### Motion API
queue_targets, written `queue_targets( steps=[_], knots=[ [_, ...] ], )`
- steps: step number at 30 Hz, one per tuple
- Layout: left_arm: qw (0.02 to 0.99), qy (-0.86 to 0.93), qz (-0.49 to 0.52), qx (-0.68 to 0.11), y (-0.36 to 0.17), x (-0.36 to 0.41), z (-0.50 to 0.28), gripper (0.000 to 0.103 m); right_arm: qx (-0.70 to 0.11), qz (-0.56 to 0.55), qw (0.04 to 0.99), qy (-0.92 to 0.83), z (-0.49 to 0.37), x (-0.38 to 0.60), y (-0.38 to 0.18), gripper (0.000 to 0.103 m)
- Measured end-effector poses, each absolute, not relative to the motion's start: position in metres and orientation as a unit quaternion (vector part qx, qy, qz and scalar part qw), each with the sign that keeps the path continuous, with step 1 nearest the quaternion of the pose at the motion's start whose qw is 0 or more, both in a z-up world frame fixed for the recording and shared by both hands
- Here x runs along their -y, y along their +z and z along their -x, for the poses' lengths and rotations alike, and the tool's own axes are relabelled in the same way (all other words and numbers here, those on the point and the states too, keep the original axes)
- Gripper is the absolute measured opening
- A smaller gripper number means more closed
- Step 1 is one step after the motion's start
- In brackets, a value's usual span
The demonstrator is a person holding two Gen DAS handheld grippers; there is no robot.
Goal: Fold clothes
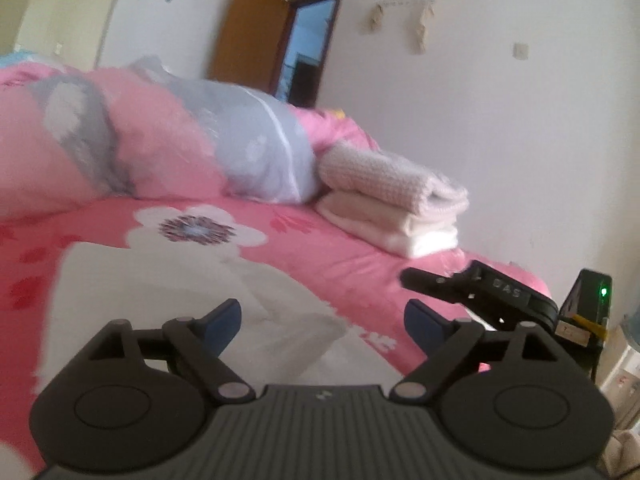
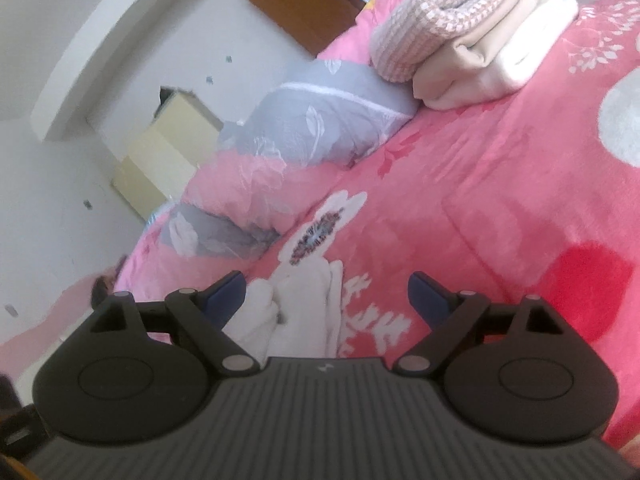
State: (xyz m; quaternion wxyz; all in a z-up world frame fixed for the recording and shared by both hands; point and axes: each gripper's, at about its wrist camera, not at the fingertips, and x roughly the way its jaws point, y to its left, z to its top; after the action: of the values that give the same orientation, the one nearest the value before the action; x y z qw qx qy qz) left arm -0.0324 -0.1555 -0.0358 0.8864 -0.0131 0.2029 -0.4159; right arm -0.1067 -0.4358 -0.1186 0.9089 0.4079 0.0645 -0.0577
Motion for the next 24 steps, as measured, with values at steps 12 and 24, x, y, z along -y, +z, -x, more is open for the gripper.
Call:
queue_targets(
  steps=[12, 24],
  knots=[
    [0.918, -0.316, -0.012, -0.239, -0.057, 0.061, 0.048, 0.090, -0.099, -0.483, 0.865, 0.089, 0.122, 0.377, -0.097, 0.083],
    [0.925, -0.299, -0.081, -0.219, -0.087, 0.065, 0.048, 0.088, -0.210, -0.476, 0.853, 0.038, 0.075, 0.340, -0.077, 0.083]
  ],
)
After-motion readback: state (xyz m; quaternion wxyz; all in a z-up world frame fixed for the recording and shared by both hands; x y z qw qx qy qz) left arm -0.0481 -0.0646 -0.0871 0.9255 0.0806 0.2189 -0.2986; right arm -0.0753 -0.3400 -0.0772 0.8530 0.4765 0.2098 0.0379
